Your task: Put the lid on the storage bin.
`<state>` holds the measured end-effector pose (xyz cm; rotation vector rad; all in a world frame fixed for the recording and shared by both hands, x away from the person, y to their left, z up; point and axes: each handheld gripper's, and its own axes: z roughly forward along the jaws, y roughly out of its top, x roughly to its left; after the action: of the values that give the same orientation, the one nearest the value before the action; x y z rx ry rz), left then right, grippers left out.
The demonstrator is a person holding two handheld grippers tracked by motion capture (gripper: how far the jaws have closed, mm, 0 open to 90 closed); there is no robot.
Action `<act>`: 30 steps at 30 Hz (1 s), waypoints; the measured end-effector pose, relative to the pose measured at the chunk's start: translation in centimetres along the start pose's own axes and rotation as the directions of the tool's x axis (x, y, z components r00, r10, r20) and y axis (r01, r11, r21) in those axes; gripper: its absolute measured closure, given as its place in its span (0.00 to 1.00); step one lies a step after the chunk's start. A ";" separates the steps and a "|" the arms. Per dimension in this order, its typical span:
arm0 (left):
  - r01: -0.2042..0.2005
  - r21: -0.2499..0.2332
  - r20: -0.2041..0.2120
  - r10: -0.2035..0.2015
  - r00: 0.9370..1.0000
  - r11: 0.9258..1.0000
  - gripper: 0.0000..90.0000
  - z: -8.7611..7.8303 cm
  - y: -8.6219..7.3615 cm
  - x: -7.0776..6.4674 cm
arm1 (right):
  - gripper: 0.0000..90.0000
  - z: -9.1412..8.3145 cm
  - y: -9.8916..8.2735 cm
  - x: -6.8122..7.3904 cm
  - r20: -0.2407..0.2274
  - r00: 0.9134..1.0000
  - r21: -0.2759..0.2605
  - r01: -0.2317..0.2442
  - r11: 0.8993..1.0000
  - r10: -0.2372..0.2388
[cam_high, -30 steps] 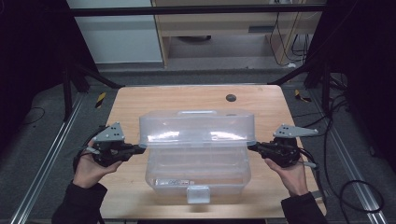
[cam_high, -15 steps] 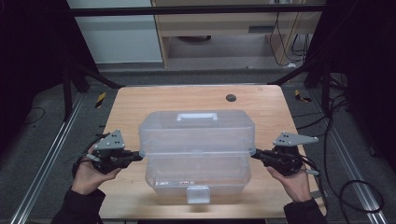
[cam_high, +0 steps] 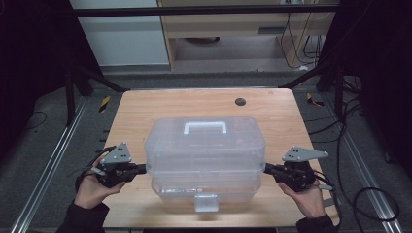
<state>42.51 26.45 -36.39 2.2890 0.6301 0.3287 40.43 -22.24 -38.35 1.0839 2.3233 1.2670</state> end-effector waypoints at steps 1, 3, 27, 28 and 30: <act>0.006 0.015 -0.006 -0.006 1.000 1.000 1.00 0.2 -0.4 0.2 | 1.00 0.3 -0.4 -0.1 -0.001 1.000 0.016 0.000 1.000 0.000; 0.012 0.017 -0.008 -0.012 1.000 1.000 1.00 0.4 -0.6 0.3 | 1.00 0.6 -0.7 0.0 0.021 1.000 0.048 0.014 0.999 -0.015; 0.288 -0.118 -0.279 -0.310 0.909 0.950 0.72 1.9 -6.0 5.4 | 0.70 1.0 -3.2 -5.0 0.310 0.948 -0.012 -0.077 0.997 0.077; 0.293 -0.126 -0.287 -0.318 0.904 0.948 0.69 2.0 -6.2 5.5 | 0.66 1.0 -3.7 -5.6 0.330 0.940 -0.017 -0.085 0.996 0.086; 0.299 -0.140 -0.319 -0.329 0.889 0.944 0.62 2.0 -6.8 5.9 | 0.59 1.0 -4.4 -6.5 0.343 0.932 -0.032 -0.113 0.993 0.117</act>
<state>46.00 32.52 -42.34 2.0162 1.1244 0.5855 43.22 -27.85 -43.16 1.3354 2.0139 1.0274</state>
